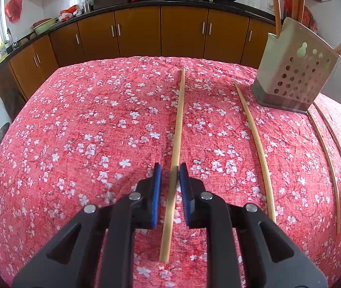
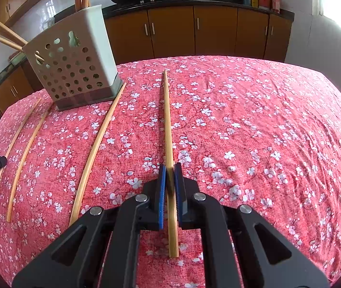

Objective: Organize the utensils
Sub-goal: 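Close the right gripper on a chopstick while the left gripper grasps another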

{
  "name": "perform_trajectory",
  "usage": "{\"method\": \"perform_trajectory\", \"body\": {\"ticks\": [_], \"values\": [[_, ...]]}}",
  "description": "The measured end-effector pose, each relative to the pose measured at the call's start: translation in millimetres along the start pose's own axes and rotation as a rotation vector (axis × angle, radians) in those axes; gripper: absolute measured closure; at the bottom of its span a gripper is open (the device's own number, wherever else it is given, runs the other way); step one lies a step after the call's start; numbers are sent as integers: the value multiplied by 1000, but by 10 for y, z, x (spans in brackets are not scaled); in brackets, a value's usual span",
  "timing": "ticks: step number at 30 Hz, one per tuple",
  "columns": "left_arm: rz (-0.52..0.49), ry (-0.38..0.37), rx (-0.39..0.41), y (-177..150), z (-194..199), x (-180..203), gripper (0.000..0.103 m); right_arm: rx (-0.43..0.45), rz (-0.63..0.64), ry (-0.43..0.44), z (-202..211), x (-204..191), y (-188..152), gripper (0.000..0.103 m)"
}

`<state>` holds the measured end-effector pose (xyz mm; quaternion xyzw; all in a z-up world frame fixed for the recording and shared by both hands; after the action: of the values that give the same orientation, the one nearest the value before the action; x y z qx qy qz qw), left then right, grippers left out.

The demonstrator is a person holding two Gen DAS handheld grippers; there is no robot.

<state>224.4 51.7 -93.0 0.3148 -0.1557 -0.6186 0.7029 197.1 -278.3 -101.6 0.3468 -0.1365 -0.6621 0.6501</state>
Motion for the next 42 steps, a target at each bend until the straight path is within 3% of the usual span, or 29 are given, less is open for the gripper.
{"method": "perform_trajectory", "body": {"ticks": [42], "values": [[10, -3, -4, -5, -4, -21, 85, 2, -9, 3, 0, -21, 1, 94]]}}
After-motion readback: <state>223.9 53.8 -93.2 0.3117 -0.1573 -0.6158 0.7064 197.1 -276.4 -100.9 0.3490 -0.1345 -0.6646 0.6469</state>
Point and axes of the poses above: each gripper's, at about its wrist camera, not at the fingertips, and z roughly against the way its jaws point, x to its right, y to its top, the point moved 1 cm from there along -z, roughly the way its jaws point, and after that the axes turned 13 degrees about y, right-handed, at the moved point
